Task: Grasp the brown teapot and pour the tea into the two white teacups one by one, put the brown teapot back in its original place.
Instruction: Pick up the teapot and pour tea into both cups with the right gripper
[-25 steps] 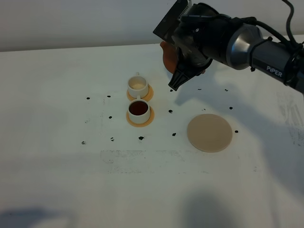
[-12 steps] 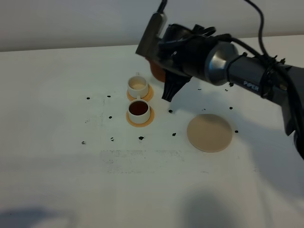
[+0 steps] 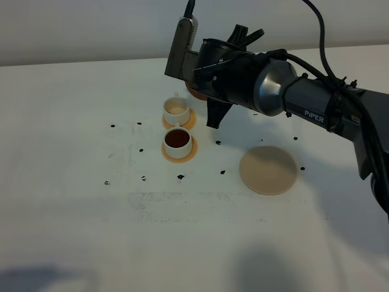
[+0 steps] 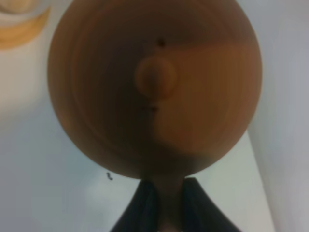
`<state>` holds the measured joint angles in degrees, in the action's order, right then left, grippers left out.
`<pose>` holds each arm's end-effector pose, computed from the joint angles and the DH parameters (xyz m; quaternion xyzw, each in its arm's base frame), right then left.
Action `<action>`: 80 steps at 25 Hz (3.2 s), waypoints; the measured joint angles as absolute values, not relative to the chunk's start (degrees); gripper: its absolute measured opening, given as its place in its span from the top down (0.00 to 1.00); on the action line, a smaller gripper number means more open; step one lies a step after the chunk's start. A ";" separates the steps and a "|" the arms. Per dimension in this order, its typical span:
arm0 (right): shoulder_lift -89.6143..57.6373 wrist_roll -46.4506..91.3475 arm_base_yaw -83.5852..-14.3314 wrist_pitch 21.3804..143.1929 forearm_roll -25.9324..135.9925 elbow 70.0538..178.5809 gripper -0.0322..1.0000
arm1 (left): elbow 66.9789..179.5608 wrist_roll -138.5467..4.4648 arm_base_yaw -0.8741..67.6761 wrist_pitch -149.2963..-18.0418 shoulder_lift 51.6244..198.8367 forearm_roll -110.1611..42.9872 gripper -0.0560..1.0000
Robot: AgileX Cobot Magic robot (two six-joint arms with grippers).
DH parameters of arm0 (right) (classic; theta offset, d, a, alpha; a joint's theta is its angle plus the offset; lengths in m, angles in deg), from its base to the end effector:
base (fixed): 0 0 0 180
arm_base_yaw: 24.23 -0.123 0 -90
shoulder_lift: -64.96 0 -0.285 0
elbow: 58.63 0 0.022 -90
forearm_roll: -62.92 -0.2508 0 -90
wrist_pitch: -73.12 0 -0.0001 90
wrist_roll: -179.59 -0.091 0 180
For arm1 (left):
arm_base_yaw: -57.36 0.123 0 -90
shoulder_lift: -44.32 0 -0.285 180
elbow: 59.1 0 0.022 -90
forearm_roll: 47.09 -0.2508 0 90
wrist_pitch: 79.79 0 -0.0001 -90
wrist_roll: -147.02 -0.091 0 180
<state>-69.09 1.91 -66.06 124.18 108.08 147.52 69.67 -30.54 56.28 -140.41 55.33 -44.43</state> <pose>0.3931 0.2844 0.2066 -0.5105 0.7726 -0.2608 0.2728 0.0082 -0.0038 0.2643 -0.0107 0.8779 -0.0379 0.4772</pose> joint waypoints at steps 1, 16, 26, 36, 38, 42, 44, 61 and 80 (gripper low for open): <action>-69.34 2.46 -66.06 124.21 108.34 147.52 0.88 | 69.67 -30.54 56.28 -140.41 55.33 -44.43 0.75; -70.92 7.53 -67.40 124.40 111.73 146.91 0.88 | 69.67 -30.54 56.28 -140.41 55.33 -44.43 0.75; -72.66 10.11 -68.15 123.69 115.30 146.91 0.88 | 69.67 -30.54 56.28 -140.41 55.33 -44.43 0.75; -73.18 10.78 -68.15 123.55 119.94 146.91 0.88 | 69.67 -30.54 56.28 -140.41 55.33 -44.43 0.75; -73.18 11.53 -68.15 123.60 120.83 146.91 0.88 | 69.67 -30.54 56.28 -140.41 55.33 -44.43 0.75; -73.18 13.47 -68.15 123.60 121.39 146.91 0.88 | 69.67 -30.54 56.28 -140.41 55.33 -44.43 0.75; -73.18 14.38 -68.15 123.60 121.64 146.91 0.88 | 69.67 -30.54 56.28 -140.41 55.33 -44.43 0.75; -73.20 15.98 -68.15 123.32 127.51 146.87 0.88 | 69.67 -30.54 56.28 -140.41 55.33 -44.43 0.75; -73.86 15.98 -69.02 123.20 132.05 146.87 0.88 | 69.67 -30.54 56.28 -140.41 55.33 -44.43 0.75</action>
<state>-73.86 15.98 -69.02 123.20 132.05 146.87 69.67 -30.54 56.28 -140.41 55.33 -44.43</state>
